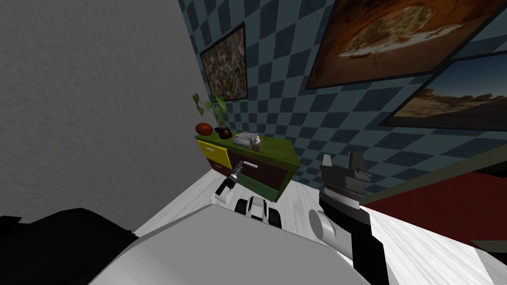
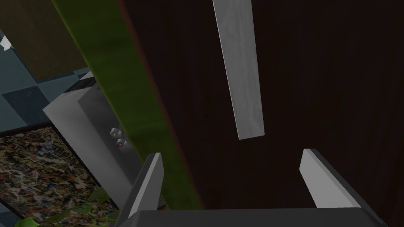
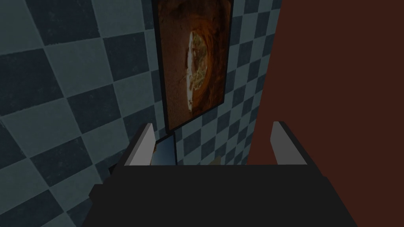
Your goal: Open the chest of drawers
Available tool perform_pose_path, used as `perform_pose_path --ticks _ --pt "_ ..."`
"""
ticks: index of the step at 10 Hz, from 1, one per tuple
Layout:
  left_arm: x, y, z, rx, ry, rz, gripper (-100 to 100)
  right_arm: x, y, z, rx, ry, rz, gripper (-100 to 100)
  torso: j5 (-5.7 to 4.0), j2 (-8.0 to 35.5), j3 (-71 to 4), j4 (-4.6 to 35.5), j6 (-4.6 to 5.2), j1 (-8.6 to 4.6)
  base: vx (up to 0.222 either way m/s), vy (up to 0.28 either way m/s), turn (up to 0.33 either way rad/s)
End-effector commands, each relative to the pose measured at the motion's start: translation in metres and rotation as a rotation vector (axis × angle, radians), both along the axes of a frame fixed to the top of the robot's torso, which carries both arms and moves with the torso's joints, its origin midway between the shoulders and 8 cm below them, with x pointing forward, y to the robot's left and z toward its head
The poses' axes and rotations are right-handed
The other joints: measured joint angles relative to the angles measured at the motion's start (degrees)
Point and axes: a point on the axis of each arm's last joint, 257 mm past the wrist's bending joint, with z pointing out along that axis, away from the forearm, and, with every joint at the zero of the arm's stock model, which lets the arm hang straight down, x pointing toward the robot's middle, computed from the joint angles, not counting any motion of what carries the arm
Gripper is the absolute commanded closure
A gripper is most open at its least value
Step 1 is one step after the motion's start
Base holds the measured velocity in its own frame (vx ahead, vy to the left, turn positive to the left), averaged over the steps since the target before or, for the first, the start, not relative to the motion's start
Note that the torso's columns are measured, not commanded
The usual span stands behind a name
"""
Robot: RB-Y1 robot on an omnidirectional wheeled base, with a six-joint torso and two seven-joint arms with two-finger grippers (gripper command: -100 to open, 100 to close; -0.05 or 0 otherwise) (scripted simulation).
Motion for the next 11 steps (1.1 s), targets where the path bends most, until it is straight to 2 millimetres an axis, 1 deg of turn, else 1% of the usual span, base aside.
perform_pose_path --ticks 1,2,3,5,7,8,9,11 --pt "0.001 0.001 -0.013 0.01 0.027 -0.006 -100 0.0 0.0 0.0 0.0 0.0 0.0 0 0.0 -0.02 -0.01 -0.01 0.01 -0.01 0.021 -0.006 -0.023" --pt "0.001 0.001 -0.015 0.011 0.031 -0.007 -100 0.0 0.0 0.0 0.0 0.0 0.0 0 0.0 0.05 0.02 0.01 -0.02 0.0 0.0 0.0 0.0" --pt "0.001 0.001 -0.014 0.011 0.031 -0.006 100 0.0 0.0 0.0 0.0 0.0 0.0 0 0.0 0.09 0.05 0.02 0.0 0.0 0.0 0.0 0.0" --pt "-0.007 -0.009 -0.012 0.01 0.031 0.002 100 0.0 0.0 0.0 0.0 0.0 0.0 0 0.03 0.32 0.18 0.07 0.0 0.12 -0.133 0.071 -0.042" --pt "-0.013 -0.016 -0.01 0.011 0.032 0.01 100 0.0 0.0 0.0 0.0 0.0 0.0 0 0.02 0.32 0.2 0.09 0.0 0.04 -0.2 0.087 -0.039" --pt "-0.01 -0.014 -0.011 0.009 0.031 0.007 100 0.0 0.0 0.0 0.0 0.0 0.0 0 0.0 0.12 0.08 0.04 0.0 0.02 -0.089 0.049 -0.01" --pt "-0.009 -0.013 -0.012 0.013 0.048 0.005 -100 0.0 0.0 0.0 0.0 0.0 0.0 0 -0.04 -0.33 -0.18 -0.08 0.0 -0.16 0.065 -0.006 -0.019" --pt "-0.007 -0.013 -0.013 0.014 0.06 0.004 -100 0.0 0.0 0.0 0.0 0.0 0.0 0 -0.07 -0.74 -0.47 -0.22 0.0 -0.23 0.163 -0.02 -0.014"
